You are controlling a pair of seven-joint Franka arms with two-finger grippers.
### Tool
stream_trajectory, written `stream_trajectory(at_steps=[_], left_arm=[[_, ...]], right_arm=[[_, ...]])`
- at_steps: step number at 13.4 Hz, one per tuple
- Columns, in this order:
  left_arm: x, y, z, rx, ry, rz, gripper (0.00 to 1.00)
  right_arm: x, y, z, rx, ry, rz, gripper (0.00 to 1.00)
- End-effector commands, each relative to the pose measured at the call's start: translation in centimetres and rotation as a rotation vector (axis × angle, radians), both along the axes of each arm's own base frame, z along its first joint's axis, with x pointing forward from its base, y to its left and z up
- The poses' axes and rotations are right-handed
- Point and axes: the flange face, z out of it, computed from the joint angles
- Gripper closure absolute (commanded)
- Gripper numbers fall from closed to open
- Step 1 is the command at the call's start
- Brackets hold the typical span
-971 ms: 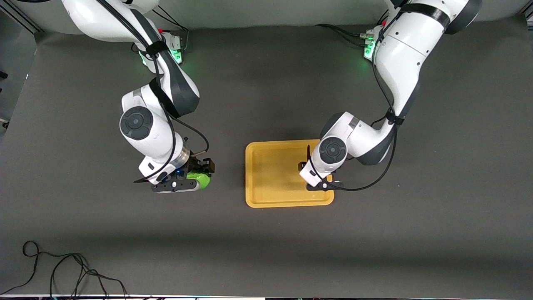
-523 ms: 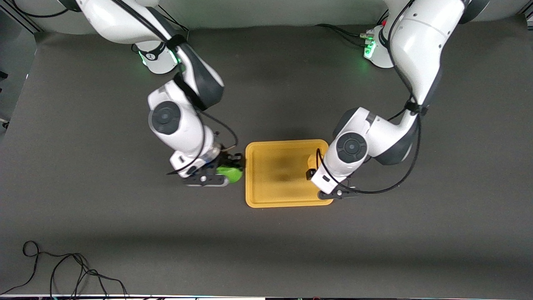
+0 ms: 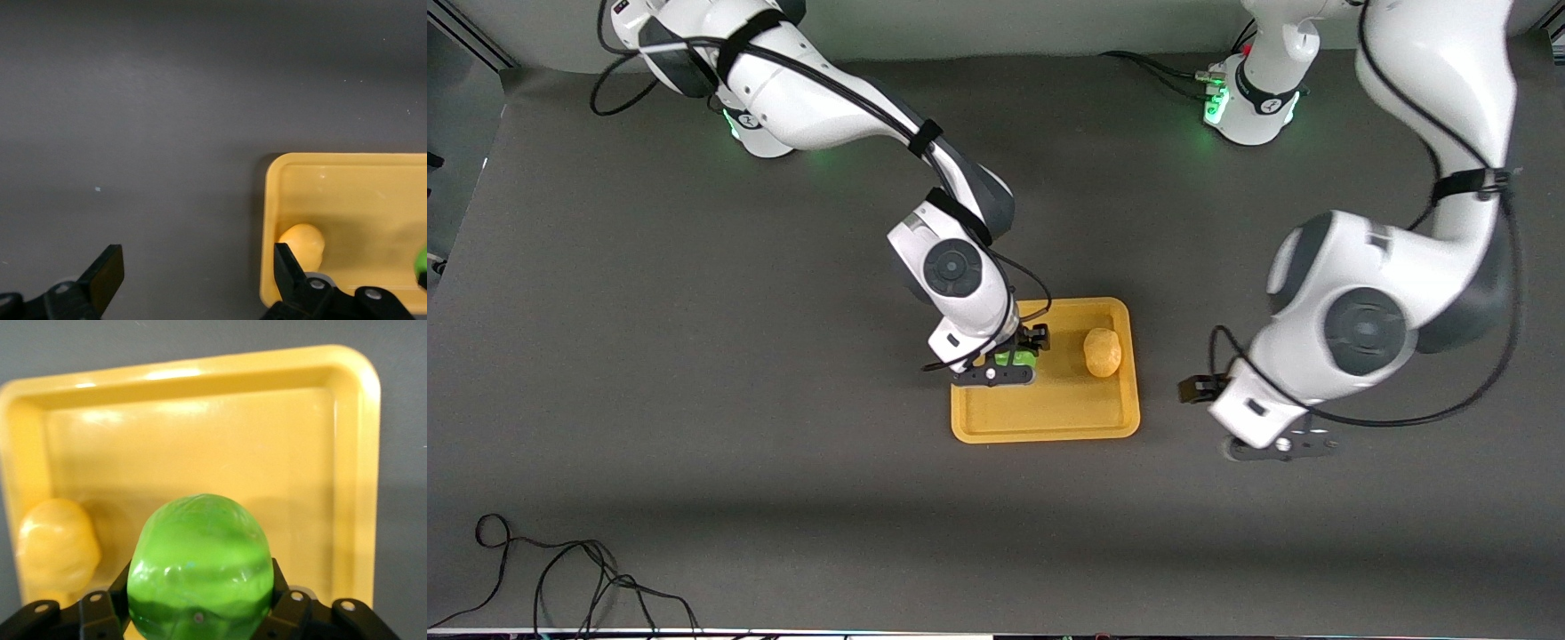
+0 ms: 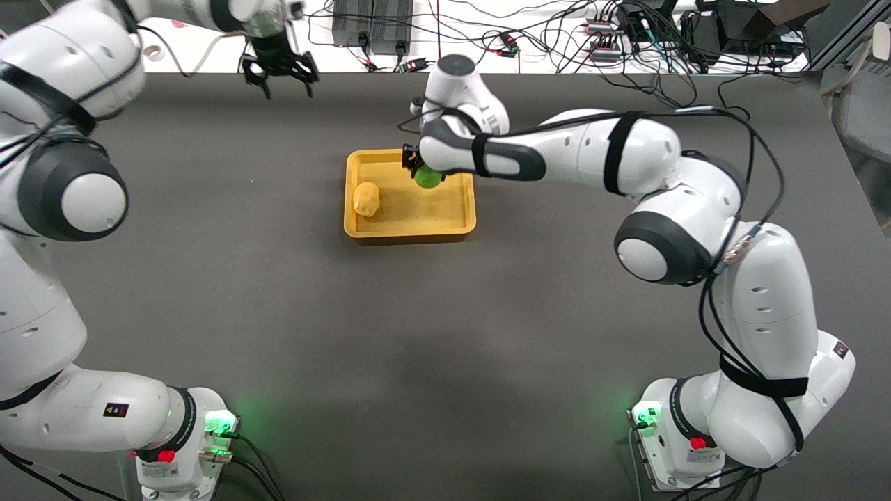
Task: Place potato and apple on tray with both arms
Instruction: 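Release the potato on the tray while the right gripper carries the apple over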
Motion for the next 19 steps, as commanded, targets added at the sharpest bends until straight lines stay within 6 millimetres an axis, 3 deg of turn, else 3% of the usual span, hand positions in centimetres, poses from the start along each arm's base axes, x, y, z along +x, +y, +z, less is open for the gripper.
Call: stream_trajectory(at_steps=[1, 3, 5, 7, 10, 13, 16, 19], left_arm=[[-1.0, 4.9, 4.3, -0.02, 0.03, -0.071, 0.0], [-2.1, 8.4, 6.7, -0.007, 0.062, -0.062, 0.0], [-3.4, 10.2, 9.0, 0.004, 0.069, -0.068, 0.0], [-4.3, 14.5, 10.7, -0.035, 0.07, -0.096, 0.0], [-6.6, 17.6, 10.7, -0.042, 0.046, -0.046, 0.0], [-9.9, 17.7, 11.4, 0.007, -0.025, -0.014, 0.0], [-12.9, 16.6, 13.3, 0.048, -0.085, -0.033, 0.0], [-15.2, 15.5, 13.6, 0.066, -0.107, -0.062, 0.0]], right_arm=[[0.0, 0.9, -1.1, -0.033, -0.02, -0.013, 0.65], [-0.3, 1.0, -2.6, -0.048, -0.01, -0.011, 0.65], [-0.3, 0.8, -3.5, -0.06, -0.001, -0.021, 0.65], [-0.8, 1.3, -3.9, -0.061, 0.005, -0.034, 0.65], [-1.2, 1.9, -4.2, -0.055, -0.001, -0.043, 0.65], [-1.7, 2.8, -4.7, -0.031, -0.017, -0.044, 0.65], [-1.6, 3.1, -5.2, -0.008, -0.039, -0.049, 0.65], [-1.5, 2.9, -5.4, -0.011, -0.04, -0.048, 0.65]])
